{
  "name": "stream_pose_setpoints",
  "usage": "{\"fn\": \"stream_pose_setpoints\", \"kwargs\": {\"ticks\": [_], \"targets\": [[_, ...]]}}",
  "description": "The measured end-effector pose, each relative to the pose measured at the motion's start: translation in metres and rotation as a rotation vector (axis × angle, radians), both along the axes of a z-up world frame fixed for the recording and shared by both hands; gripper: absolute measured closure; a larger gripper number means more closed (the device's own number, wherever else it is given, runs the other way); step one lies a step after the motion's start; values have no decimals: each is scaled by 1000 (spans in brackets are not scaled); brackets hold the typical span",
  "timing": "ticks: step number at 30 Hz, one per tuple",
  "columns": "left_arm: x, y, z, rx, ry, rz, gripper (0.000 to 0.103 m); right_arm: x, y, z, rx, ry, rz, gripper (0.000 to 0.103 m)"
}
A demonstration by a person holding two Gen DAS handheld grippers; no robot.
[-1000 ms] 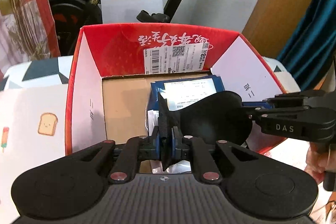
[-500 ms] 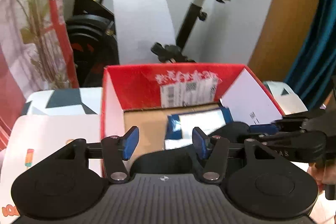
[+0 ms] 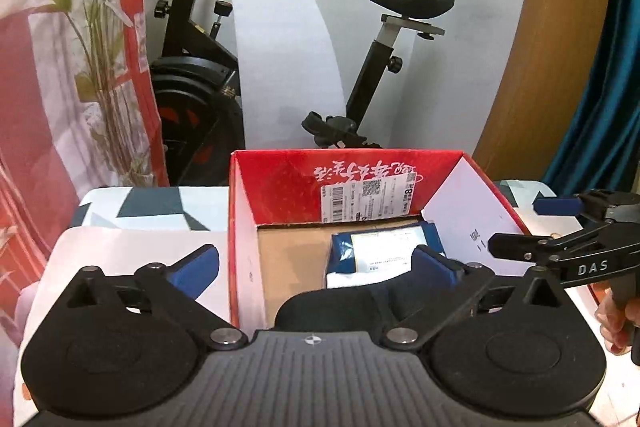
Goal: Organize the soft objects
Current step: 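Lower the eye mask into the red box and open the right gripper, then move the right tool down to the white medical mask bag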
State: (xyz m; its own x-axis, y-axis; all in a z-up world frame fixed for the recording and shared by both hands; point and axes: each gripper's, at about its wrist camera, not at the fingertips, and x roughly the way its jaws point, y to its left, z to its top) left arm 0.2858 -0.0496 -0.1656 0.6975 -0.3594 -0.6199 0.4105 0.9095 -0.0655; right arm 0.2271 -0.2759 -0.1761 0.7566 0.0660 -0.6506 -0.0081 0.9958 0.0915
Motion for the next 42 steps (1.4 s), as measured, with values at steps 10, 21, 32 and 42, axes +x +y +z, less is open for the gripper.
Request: {"fn": "stream_pose_setpoints", "kwargs": {"ticks": [10, 21, 32, 42], "targets": [[-60, 28, -15, 39, -7, 77, 0, -59, 5, 10, 46, -97, 8, 0], [-131, 76, -82, -40, 137, 193, 0, -131, 19, -27, 85, -75, 30, 0], [-159, 75, -108, -83, 253, 175, 1, -167, 58, -87, 4, 73, 89, 0], [-168, 81, -143, -178, 383, 180, 21, -171, 60, -117, 71, 156, 87, 2]]}}
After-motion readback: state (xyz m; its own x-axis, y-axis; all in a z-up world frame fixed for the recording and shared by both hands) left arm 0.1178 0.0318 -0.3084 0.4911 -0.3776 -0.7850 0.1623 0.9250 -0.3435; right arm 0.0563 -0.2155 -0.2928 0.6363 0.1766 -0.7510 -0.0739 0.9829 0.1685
